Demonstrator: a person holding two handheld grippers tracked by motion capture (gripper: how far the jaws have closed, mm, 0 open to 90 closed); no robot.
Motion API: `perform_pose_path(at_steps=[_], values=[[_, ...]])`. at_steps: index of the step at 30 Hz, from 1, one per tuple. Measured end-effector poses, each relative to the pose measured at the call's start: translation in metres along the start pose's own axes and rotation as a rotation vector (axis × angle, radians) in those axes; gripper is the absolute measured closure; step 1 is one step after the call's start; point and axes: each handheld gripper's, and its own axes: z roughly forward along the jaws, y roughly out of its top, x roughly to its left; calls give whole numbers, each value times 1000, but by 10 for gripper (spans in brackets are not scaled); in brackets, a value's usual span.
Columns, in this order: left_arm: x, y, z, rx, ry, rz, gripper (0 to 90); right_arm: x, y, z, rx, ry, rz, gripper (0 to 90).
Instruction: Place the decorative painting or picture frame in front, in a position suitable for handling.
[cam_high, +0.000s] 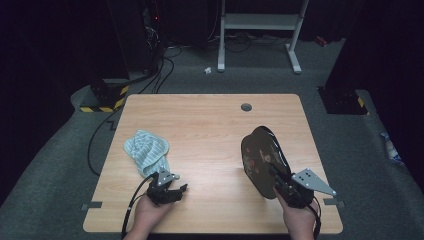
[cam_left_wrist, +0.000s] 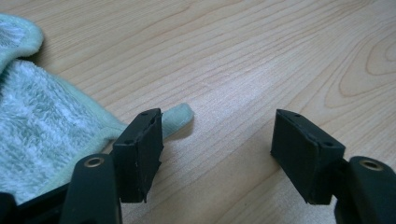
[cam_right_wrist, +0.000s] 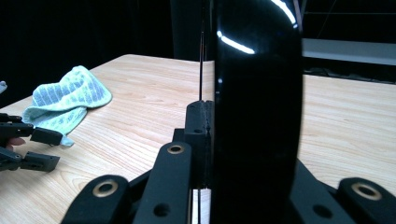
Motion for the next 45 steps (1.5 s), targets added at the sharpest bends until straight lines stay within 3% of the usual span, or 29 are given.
perform_pose_path(at_steps=[11, 27, 38, 45], values=[[0, 0, 0, 0, 0, -1, 338, 1, -5, -1, -18, -14, 25, 802], [0, 0, 0, 0, 0, 0, 338, 10, -8, 16, -31, -23, 32, 798], [0, 0, 0, 0, 0, 0, 338, 2, -7, 17, -23, -25, 54, 788], [0, 0, 0, 0, 0, 0, 339, 2, -4, 16, -32, -23, 51, 698]])
